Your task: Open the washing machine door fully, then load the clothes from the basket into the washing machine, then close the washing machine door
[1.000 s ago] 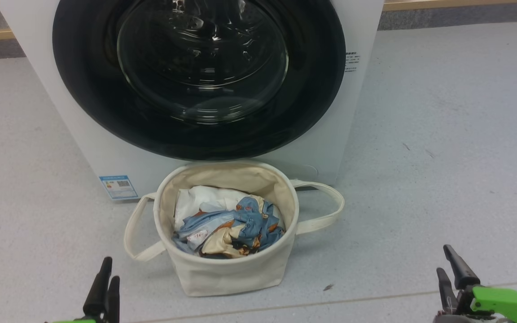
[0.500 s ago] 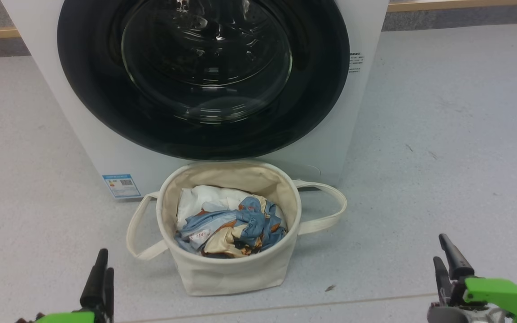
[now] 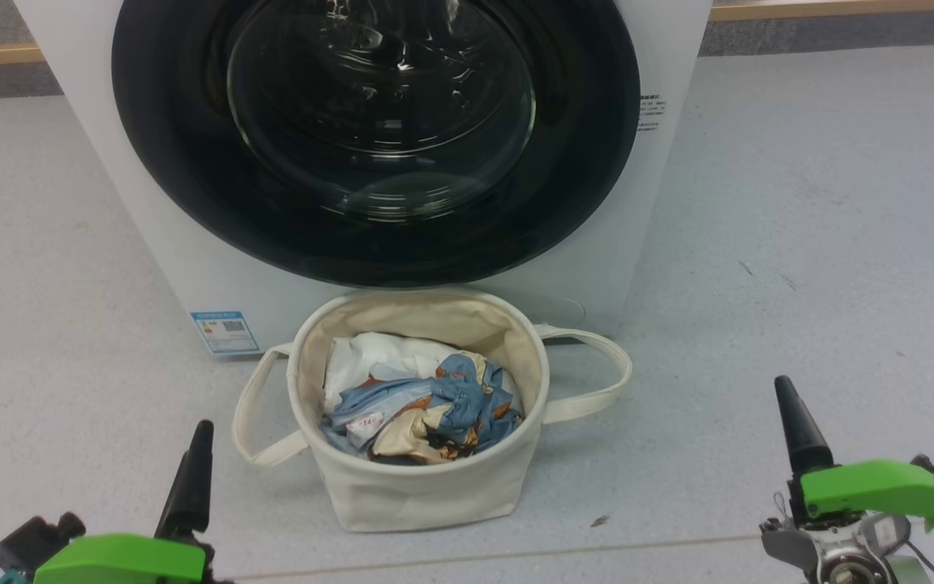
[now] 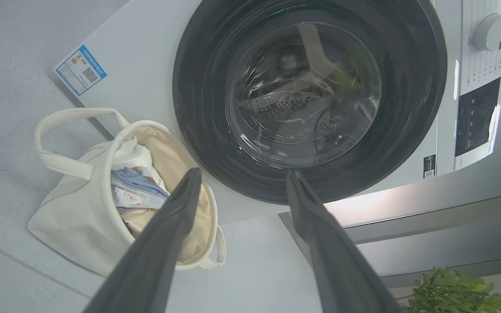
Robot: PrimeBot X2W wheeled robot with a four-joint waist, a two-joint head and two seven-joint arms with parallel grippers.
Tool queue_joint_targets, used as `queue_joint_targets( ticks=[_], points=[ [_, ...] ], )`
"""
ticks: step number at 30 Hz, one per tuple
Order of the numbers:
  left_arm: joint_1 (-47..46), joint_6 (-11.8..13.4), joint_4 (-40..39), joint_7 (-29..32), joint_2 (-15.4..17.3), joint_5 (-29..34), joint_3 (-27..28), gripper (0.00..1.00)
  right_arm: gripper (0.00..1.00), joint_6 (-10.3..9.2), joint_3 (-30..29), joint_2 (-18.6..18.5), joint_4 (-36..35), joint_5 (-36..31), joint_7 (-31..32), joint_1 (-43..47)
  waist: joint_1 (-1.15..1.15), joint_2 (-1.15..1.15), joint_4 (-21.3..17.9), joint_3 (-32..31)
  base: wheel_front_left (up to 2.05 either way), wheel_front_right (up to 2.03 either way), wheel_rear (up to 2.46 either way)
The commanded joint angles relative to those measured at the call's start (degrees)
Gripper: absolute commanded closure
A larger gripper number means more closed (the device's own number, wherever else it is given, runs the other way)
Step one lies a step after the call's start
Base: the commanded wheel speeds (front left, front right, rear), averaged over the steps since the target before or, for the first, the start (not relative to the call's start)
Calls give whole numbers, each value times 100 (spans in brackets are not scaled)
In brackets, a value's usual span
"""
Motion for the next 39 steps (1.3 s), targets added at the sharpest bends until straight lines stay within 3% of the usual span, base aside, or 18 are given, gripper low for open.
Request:
queue_joint_targets(
  ticks=[1,12,39],
  points=[
    [-308,15,-250,-71,102,224,73,0,0,0,117,-125,-258,-270,-71,-319,0,0,8,1,0,0,0],
    [-312,-54,-306,-258,43,1175,185,0,0,0,455,-188,57,-1487,-256,-433,0,0,57,-8,0,0,0],
    [-565,-163,-164,-732,120,3222,366,0,0,0,984,-274,-120,-3314,-725,-733,0,0,191,-15,0,0,0]
  ],
)
